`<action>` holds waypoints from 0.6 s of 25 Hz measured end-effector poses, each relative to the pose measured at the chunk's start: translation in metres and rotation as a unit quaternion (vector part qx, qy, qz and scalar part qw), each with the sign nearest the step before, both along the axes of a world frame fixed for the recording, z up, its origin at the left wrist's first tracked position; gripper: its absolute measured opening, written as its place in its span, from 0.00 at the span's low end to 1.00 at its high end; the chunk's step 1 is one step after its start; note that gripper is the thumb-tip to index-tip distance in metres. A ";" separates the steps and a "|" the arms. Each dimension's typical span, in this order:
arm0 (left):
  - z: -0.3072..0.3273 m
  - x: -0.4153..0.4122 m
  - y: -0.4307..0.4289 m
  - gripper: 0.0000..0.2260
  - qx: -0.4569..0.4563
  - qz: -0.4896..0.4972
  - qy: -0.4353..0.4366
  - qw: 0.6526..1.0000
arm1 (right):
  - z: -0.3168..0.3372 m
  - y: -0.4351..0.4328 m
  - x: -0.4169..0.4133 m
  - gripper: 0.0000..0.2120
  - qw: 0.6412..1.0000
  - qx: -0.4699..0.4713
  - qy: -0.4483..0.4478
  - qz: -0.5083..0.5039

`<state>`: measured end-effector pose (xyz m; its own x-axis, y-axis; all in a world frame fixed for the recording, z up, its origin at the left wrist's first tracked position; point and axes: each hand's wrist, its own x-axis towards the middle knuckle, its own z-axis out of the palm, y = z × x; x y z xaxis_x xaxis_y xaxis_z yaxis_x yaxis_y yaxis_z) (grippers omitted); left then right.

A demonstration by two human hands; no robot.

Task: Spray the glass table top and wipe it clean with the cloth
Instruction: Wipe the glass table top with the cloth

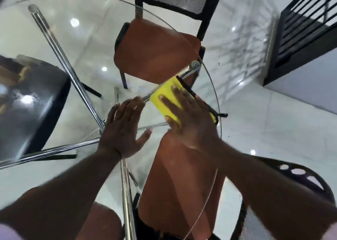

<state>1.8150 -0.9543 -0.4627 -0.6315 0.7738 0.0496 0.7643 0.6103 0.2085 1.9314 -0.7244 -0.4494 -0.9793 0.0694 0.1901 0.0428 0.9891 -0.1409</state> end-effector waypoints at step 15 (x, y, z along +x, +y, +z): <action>-0.015 0.125 -0.227 0.24 0.058 0.182 0.035 0.981 | -0.010 -0.095 0.017 0.32 0.959 -0.256 -0.089 -0.087</action>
<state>1.9403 -1.1811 -0.4779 -0.8571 0.4836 0.1773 0.5144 0.8213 0.2467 1.9481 -0.8194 -0.4591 -0.9580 0.2748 -0.0821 0.2700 0.7677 -0.5811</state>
